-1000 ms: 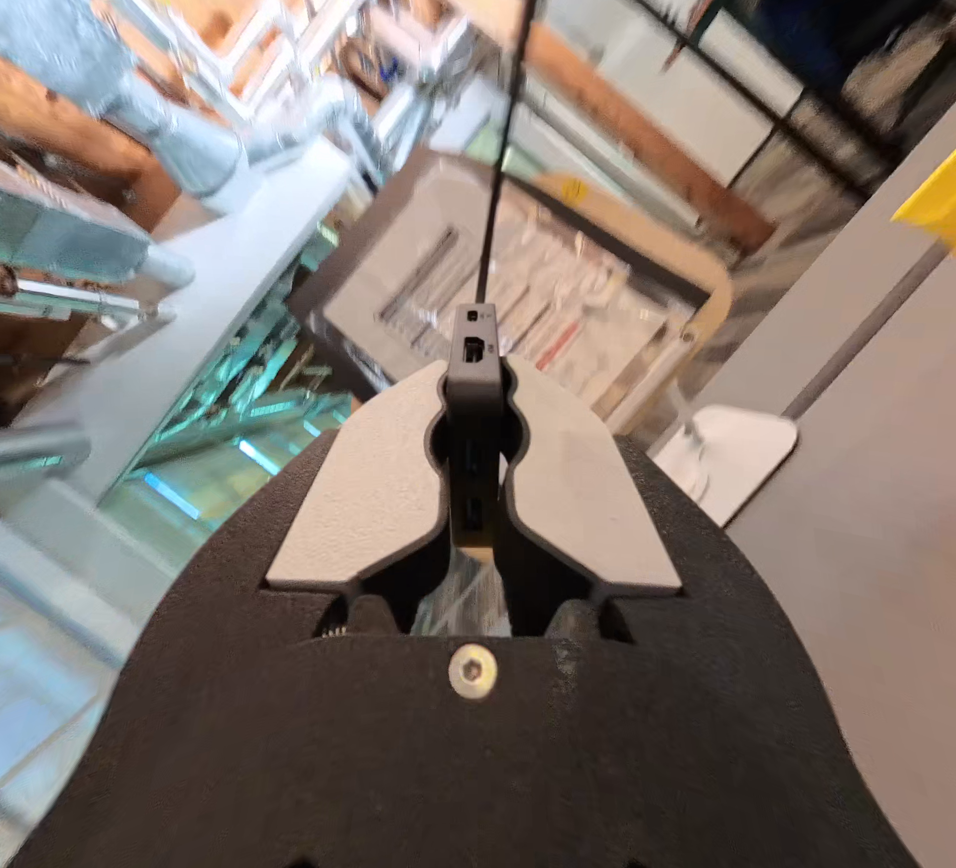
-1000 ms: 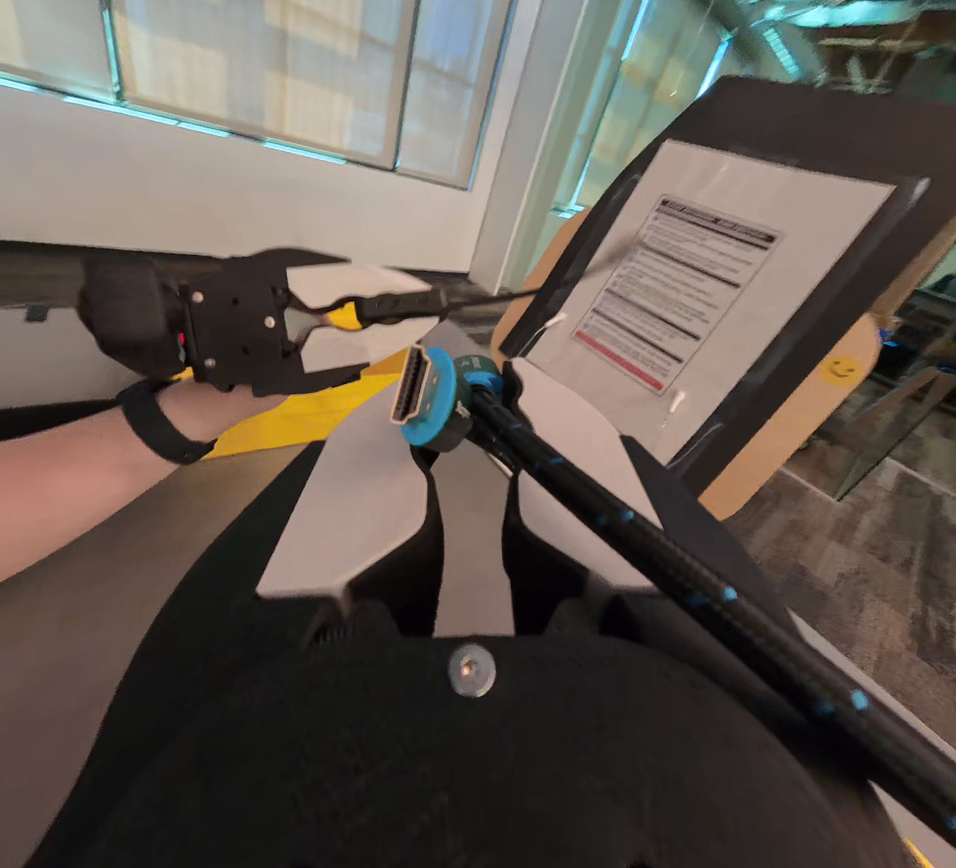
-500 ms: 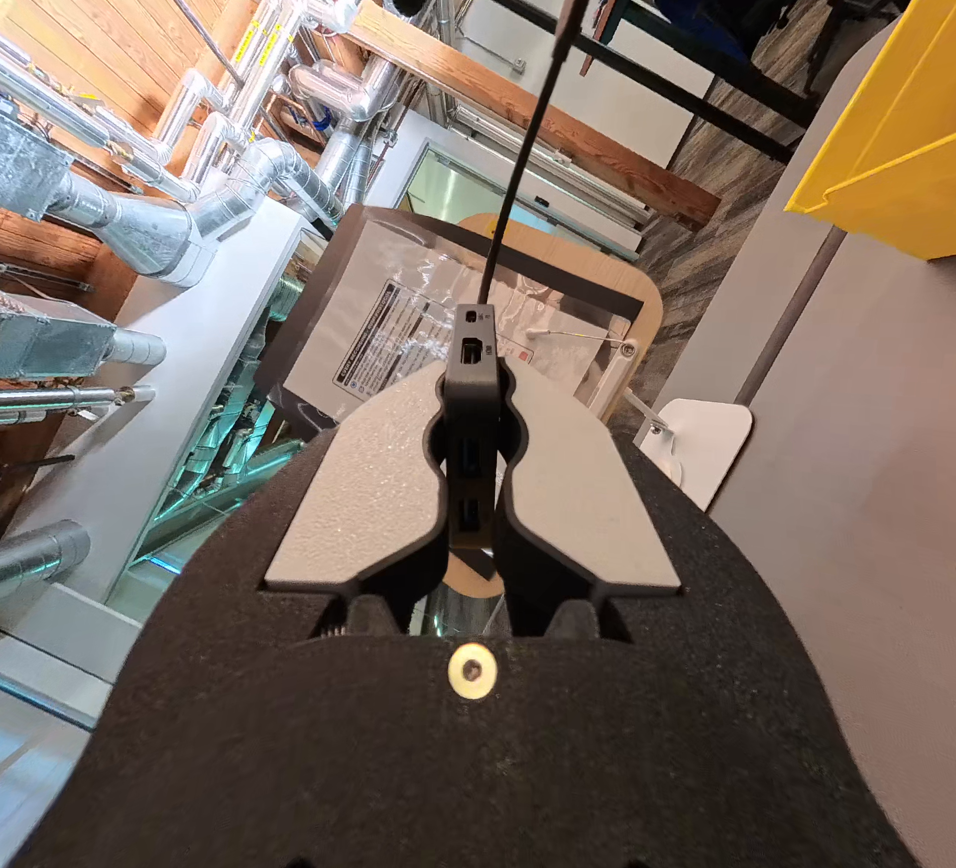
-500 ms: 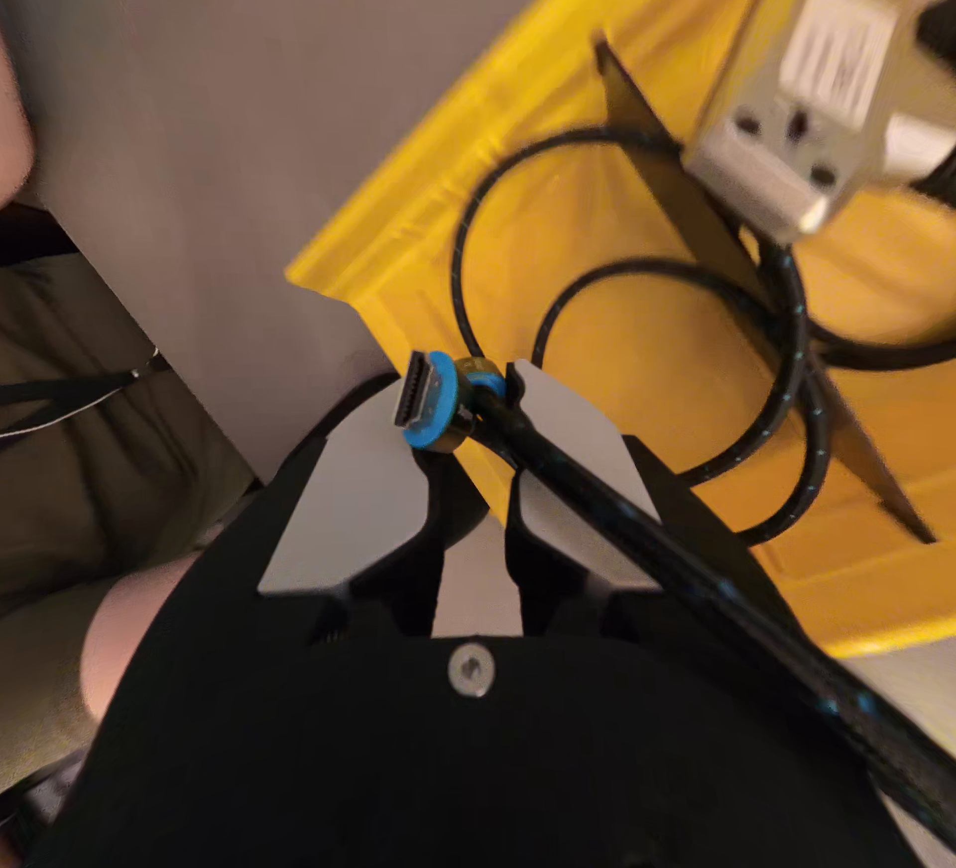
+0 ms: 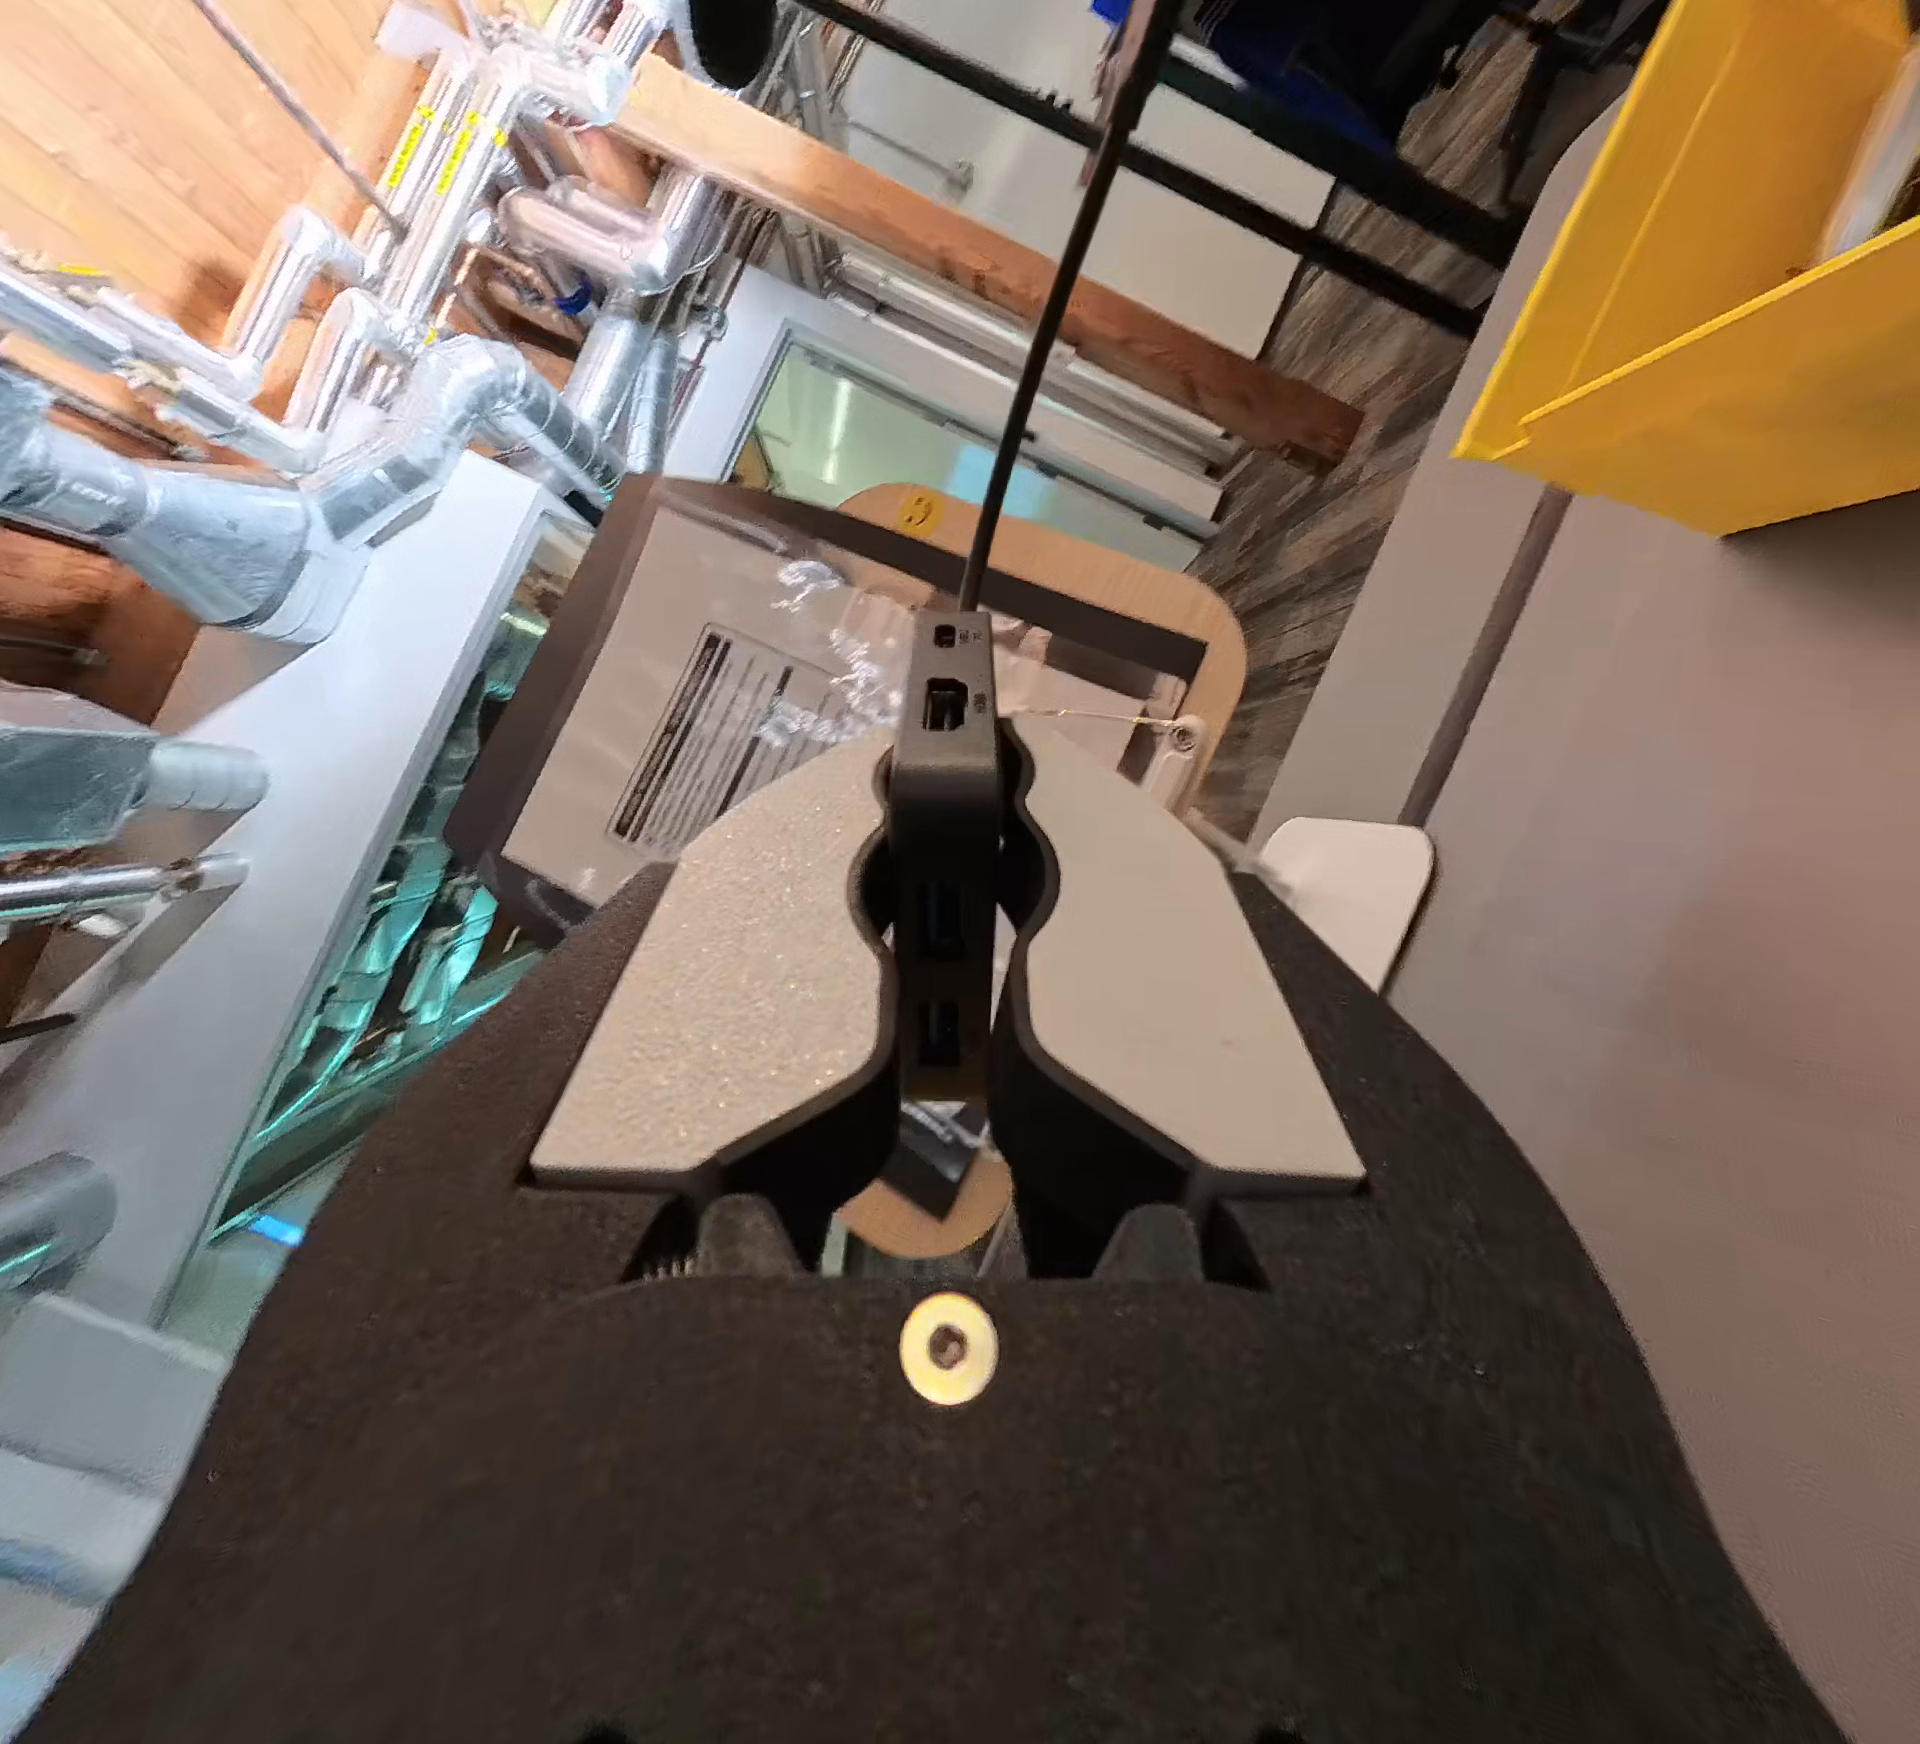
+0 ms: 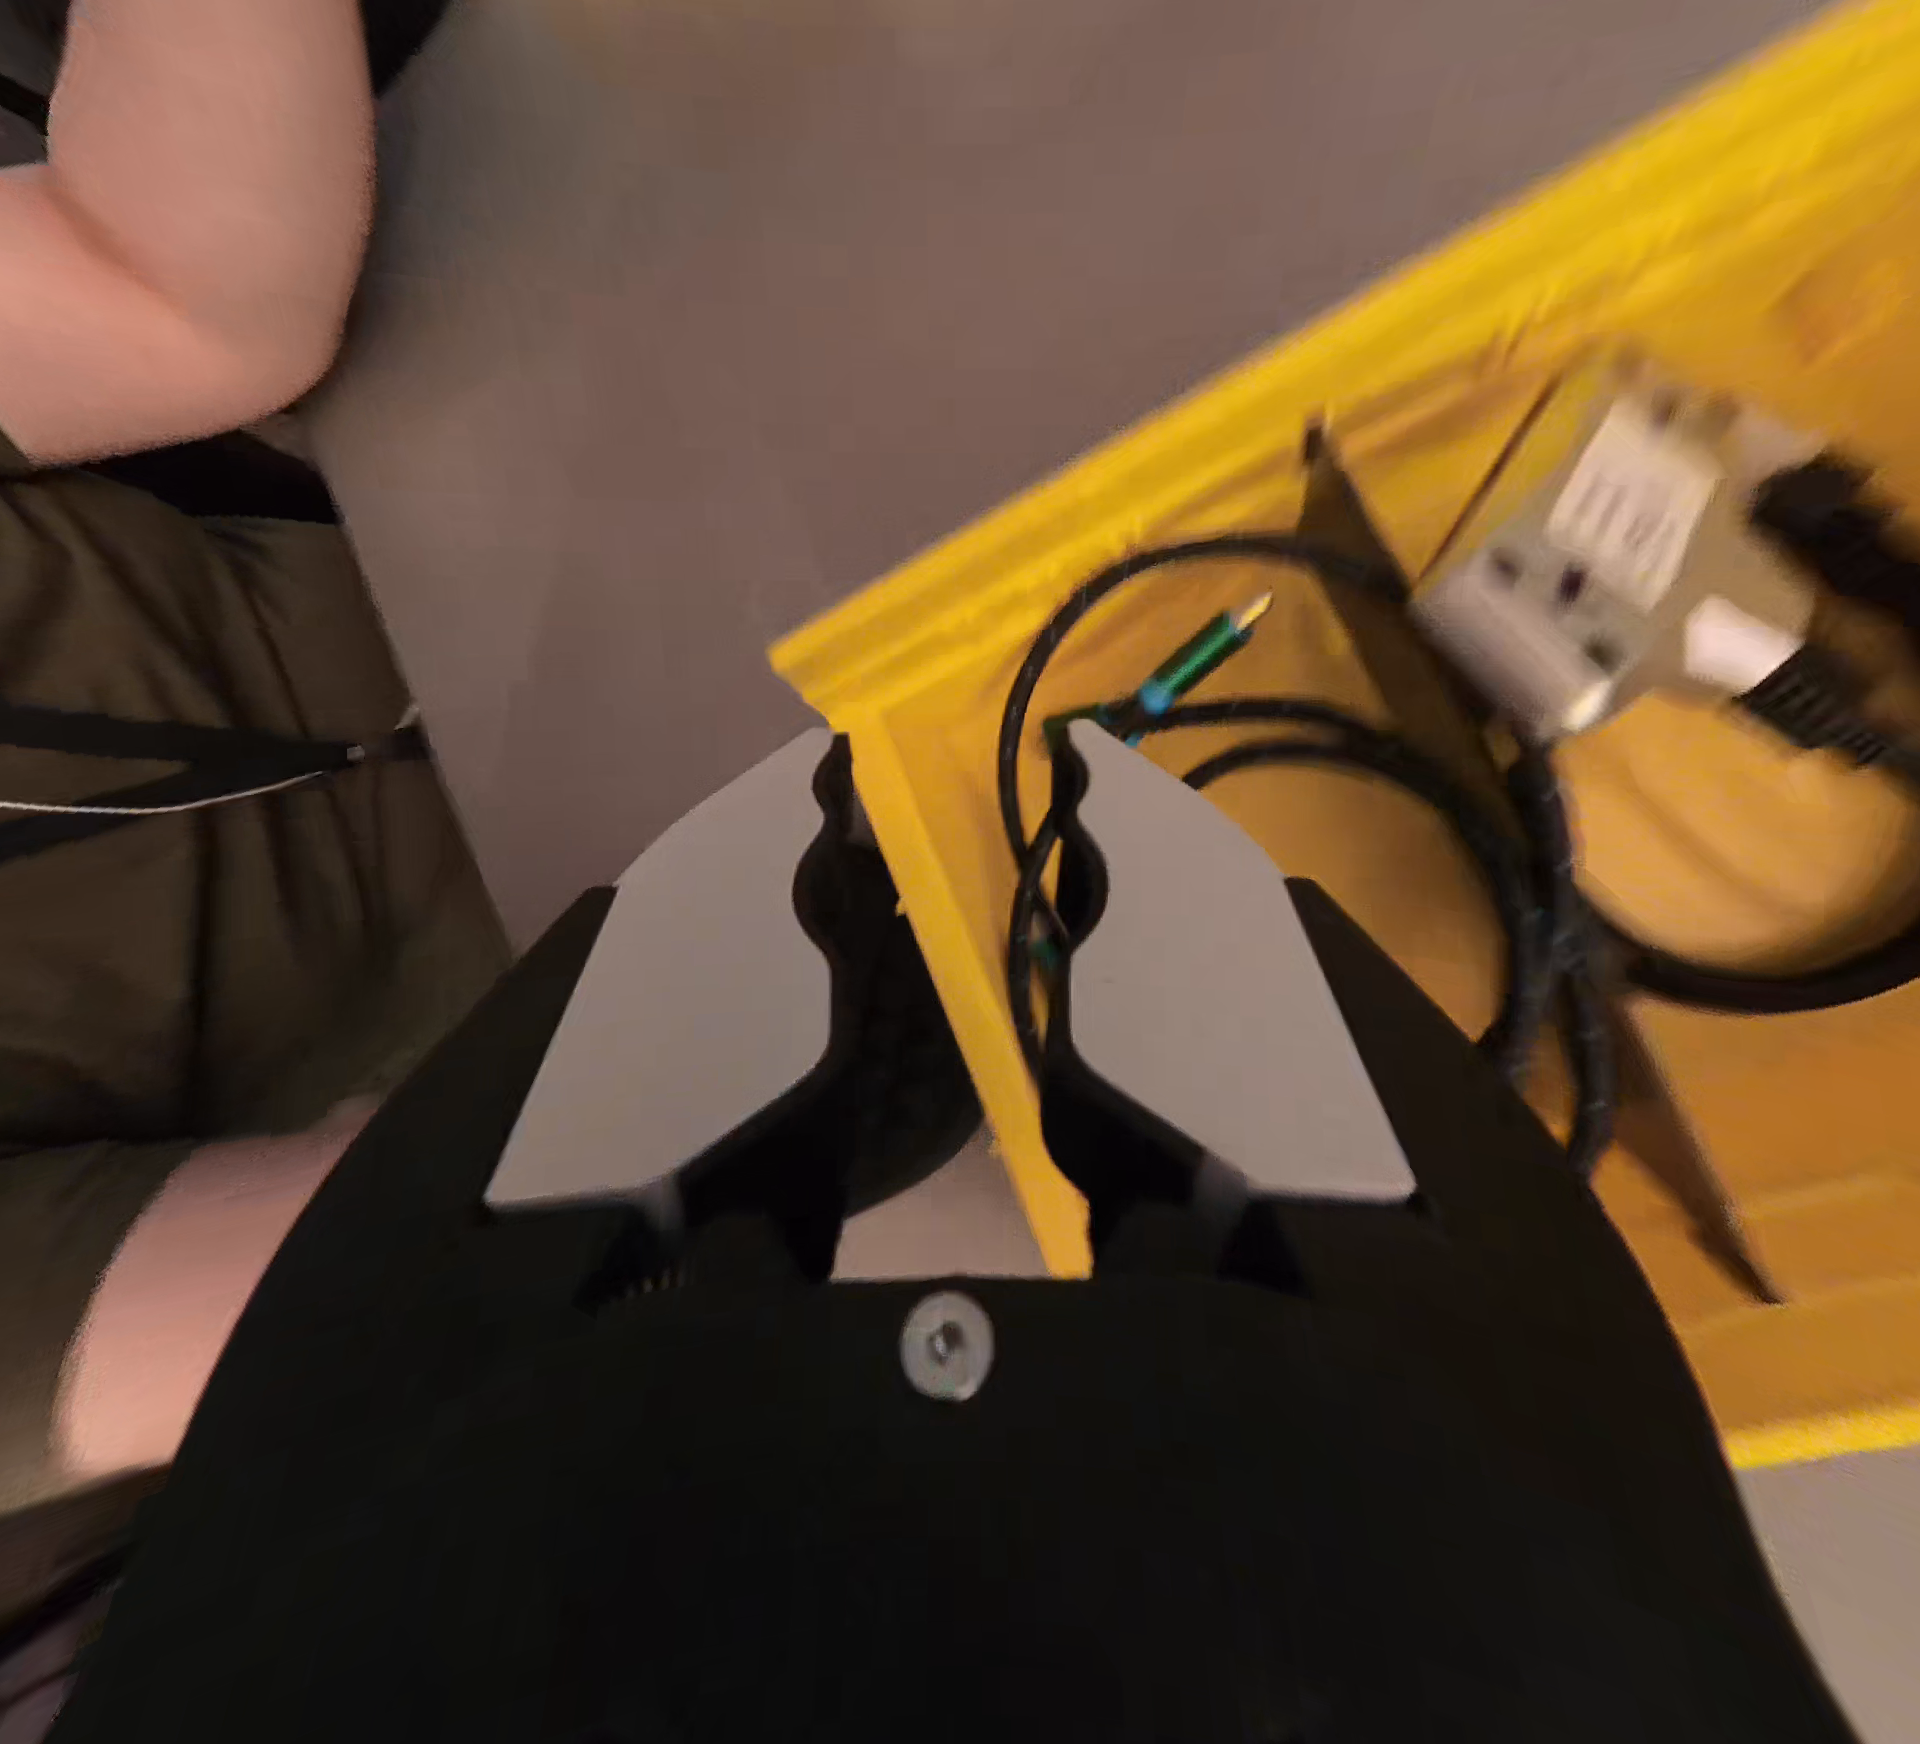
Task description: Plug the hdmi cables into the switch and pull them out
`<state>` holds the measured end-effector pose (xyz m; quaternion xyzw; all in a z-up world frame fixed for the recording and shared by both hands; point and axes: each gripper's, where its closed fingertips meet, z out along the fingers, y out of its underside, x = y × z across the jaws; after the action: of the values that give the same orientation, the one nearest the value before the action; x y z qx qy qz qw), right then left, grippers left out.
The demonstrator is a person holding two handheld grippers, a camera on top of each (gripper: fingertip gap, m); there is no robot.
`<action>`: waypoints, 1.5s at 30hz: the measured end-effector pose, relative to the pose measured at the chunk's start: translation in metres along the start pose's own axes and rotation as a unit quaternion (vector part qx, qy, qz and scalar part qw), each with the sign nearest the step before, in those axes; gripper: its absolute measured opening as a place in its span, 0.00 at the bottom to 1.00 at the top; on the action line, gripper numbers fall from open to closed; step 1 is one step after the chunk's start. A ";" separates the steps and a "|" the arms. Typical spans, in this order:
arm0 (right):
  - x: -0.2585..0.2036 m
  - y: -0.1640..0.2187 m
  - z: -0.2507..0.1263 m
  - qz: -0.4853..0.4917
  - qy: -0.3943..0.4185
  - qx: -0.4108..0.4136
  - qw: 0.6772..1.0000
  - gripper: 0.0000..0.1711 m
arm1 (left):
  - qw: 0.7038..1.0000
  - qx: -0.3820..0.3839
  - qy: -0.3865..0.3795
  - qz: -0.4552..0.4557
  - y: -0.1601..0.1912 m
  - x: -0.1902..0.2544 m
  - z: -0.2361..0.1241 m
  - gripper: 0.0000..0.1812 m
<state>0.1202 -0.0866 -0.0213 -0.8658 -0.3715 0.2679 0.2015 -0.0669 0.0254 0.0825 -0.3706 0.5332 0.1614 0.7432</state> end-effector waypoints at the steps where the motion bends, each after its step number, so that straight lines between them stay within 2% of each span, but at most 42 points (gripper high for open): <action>1: -0.004 -0.016 -0.006 -0.050 0.030 0.028 0.998 0.24 | 1.000 0.010 0.018 -0.007 -0.005 0.006 0.001 0.07; 3: -0.013 -0.055 -0.016 -0.170 0.113 0.098 0.974 0.24 | 0.998 0.030 0.053 -0.017 -0.015 0.018 0.001 0.08; 5: -0.036 -0.093 -0.022 -0.294 0.180 0.157 0.925 0.22 | 0.996 0.042 0.079 -0.018 -0.023 0.028 0.001 0.07; 9: -0.106 -0.135 -0.009 -0.471 0.211 0.228 0.825 0.18 | 0.991 0.041 0.127 -0.012 -0.029 0.044 0.001 0.07; 12: -0.114 -0.152 0.014 -0.533 0.281 0.218 0.767 0.19 | 0.986 0.055 0.158 -0.002 -0.037 0.056 -0.003 0.09; 15: -0.088 -0.150 0.039 -0.554 0.333 0.142 0.750 0.17 | 0.981 0.082 0.177 -0.006 -0.049 0.062 -0.007 0.09; 17: -0.077 -0.152 0.042 -0.557 0.354 0.134 0.739 0.12 | 0.978 0.097 0.187 -0.009 -0.055 0.064 -0.010 0.08; 22: -0.079 -0.147 0.047 -0.562 0.323 0.139 0.749 0.09 | 0.967 0.122 0.222 -0.040 -0.059 0.072 -0.016 0.08; 25: -0.074 -0.148 0.036 -0.537 0.338 0.133 0.761 0.09 | 0.973 0.123 0.184 -0.061 -0.059 0.059 -0.011 0.14; 26: -0.065 -0.148 0.027 -0.525 0.361 0.126 0.760 0.09 | 0.980 0.108 0.157 -0.061 -0.053 0.051 -0.007 0.15; 28: -0.041 -0.143 0.004 -0.488 0.405 0.116 0.765 0.09 | 0.987 0.080 0.115 -0.074 -0.038 0.032 -0.004 0.27; 33: 0.050 -0.114 -0.064 -0.329 0.496 0.136 0.792 0.09 | 0.988 0.043 0.073 -0.132 -0.001 -0.005 -0.013 0.24; 36: 0.101 -0.083 -0.054 -0.273 0.469 0.107 0.833 0.09 | 0.990 0.025 0.060 -0.126 0.012 -0.011 -0.014 0.23; 39: 0.141 -0.057 -0.028 -0.252 0.452 0.047 0.855 0.09 | 0.992 0.012 0.066 -0.108 0.015 -0.006 -0.012 0.22; 43: 0.165 -0.032 -0.001 -0.224 0.421 -0.022 0.879 0.09 | 0.990 0.008 0.077 -0.114 0.015 -0.002 -0.010 0.22; 45: 0.168 -0.029 0.004 -0.211 0.407 -0.016 0.889 0.09 | 0.987 0.018 0.079 -0.138 0.014 -0.005 -0.012 0.22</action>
<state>0.1995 0.0589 -0.0608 -0.8035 -0.4347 -0.1623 0.3729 -0.0852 0.0270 0.0804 -0.4389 0.5365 0.0184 0.7206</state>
